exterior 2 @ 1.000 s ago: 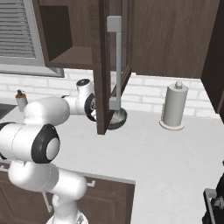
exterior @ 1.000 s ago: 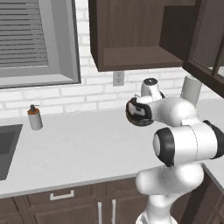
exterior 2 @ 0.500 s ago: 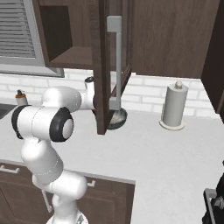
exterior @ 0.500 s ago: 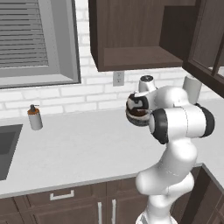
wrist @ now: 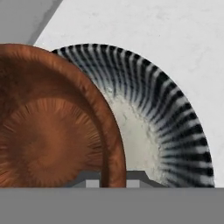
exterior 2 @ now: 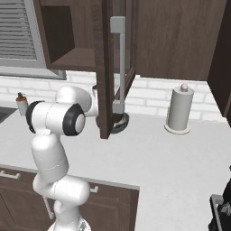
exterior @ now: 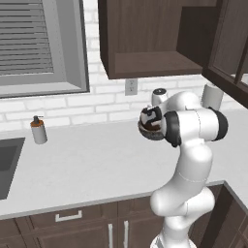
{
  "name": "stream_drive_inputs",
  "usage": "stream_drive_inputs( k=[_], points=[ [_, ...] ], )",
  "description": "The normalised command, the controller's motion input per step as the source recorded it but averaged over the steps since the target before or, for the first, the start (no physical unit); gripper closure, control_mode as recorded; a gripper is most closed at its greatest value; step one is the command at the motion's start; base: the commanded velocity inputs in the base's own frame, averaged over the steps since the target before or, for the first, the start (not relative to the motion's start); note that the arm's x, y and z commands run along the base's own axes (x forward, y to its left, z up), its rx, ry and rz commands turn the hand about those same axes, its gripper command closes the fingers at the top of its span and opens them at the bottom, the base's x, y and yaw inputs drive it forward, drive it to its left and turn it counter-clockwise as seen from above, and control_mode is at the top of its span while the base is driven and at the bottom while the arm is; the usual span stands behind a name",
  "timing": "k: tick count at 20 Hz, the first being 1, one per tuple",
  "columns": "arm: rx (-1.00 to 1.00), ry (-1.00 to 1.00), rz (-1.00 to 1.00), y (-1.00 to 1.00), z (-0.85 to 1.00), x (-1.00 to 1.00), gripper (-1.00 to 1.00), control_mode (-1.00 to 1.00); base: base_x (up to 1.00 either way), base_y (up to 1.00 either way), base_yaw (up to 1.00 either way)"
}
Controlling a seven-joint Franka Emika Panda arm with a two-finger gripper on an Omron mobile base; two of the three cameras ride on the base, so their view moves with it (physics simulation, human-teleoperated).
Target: Pick up the bowls on the counter and stack them on top of one another in the open cabinet. Place the smaller bowl on top of the larger bowl.
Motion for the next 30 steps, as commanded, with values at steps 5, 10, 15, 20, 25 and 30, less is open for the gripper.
stream_drive_inputs(
  k=[5,10,15,20,25,30],
  points=[
    [0.00,0.00,-0.03,-0.18,-0.09,0.23,1.00,-1.00,0.00,0.00,0.00],
    [0.00,0.00,0.00,-0.05,-0.01,0.00,1.00,-1.00,0.00,0.00,0.00],
    [0.00,0.00,0.00,0.00,0.00,-0.01,-1.00,-1.00,0.00,0.00,0.00],
    [0.00,0.00,0.00,0.00,0.00,0.00,-1.00,-1.00,0.00,0.00,0.00],
    [0.00,0.00,0.00,0.00,0.02,0.00,-1.00,-1.00,0.00,0.00,0.00],
    [0.00,-0.01,0.00,0.00,0.28,0.00,-1.00,-1.00,0.00,0.00,0.00]
  ],
)
